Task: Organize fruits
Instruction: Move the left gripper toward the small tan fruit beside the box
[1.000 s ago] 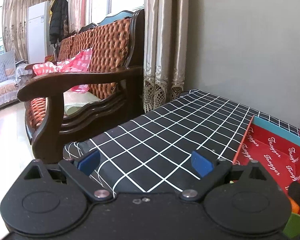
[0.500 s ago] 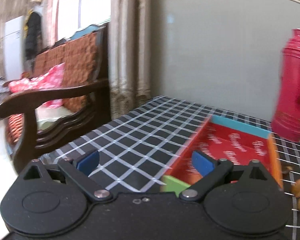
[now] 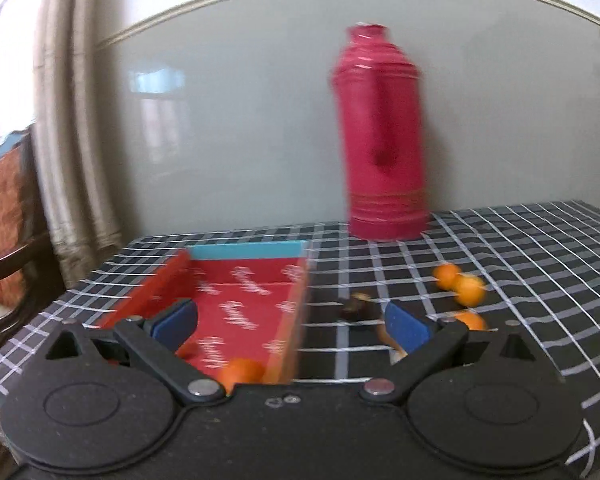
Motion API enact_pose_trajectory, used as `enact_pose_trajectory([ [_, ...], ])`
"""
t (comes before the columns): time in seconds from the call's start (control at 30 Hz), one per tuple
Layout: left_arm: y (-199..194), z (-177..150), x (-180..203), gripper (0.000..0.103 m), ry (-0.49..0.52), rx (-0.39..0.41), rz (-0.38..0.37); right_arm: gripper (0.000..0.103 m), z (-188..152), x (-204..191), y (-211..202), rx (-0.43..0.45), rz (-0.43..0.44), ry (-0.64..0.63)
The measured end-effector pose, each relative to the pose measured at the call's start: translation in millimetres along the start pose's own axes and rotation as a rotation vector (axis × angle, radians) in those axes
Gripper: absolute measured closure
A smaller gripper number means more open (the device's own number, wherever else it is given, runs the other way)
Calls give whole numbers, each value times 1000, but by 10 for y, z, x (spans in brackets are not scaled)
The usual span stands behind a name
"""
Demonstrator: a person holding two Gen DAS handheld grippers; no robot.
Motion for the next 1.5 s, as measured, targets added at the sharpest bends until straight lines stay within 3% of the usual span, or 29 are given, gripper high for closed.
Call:
enact_pose_trajectory([
  [0.17,58,-71,281,11,50,-13,-62,0,31,272,7,43,-167,-6],
  [0.4,277,-109,467,20,61,-71,-99,0,33,434,-34,81,-234,-42],
  [0.53,381,-153,560,30,71,-111,-133,0,45,489,-36,113,-274,-50],
  [0.87,608,-242,640,52,48,-209,-179,0,59,537,47,89,-243,-51],
  [1.1,616,-258,698,84,49,-209,-216,0,33,485,56,75,-205,-64],
  [1.5,571,-200,630,85,22,-191,-223,0,26,480,75,66,-185,-55],
])
Point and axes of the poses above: each gripper's, at about its wrist camera, not at the fingertips, and y roughly the way its jaws point, x to its right, z to its top, the point moved 2 cm from there along y, roughly the way its jaws point, and after that the axes turned 2 degrees about z, right-handed, at the moved point
